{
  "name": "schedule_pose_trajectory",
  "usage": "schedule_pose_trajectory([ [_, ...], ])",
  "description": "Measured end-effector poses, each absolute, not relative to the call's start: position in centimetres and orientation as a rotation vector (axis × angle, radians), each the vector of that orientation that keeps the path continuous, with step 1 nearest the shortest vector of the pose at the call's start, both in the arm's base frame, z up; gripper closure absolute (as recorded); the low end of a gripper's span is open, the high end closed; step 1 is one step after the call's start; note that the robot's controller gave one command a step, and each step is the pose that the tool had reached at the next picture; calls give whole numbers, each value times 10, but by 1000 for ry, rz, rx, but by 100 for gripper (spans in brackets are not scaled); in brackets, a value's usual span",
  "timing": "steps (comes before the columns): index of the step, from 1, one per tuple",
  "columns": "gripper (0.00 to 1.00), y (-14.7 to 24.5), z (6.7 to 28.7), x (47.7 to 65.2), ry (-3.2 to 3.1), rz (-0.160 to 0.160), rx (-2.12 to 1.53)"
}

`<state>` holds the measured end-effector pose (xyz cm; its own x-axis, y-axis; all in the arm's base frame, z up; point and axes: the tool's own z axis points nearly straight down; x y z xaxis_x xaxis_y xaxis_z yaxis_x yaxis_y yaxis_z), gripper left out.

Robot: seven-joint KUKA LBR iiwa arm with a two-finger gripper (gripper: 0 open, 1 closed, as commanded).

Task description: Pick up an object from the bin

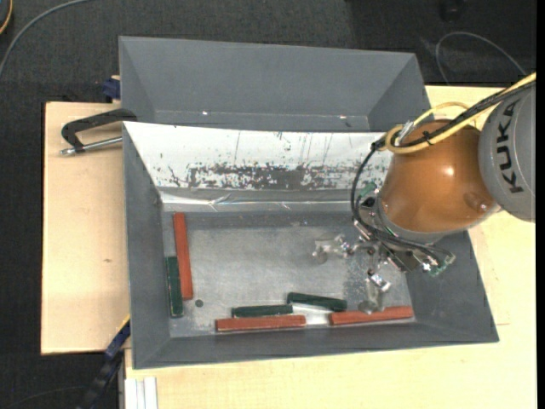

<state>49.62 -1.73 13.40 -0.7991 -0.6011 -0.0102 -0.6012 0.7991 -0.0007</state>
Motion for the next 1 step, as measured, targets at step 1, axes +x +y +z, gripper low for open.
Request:
schedule_pose_trajectory([
  [1,0,36,67,495,2971,9,-1033],
])
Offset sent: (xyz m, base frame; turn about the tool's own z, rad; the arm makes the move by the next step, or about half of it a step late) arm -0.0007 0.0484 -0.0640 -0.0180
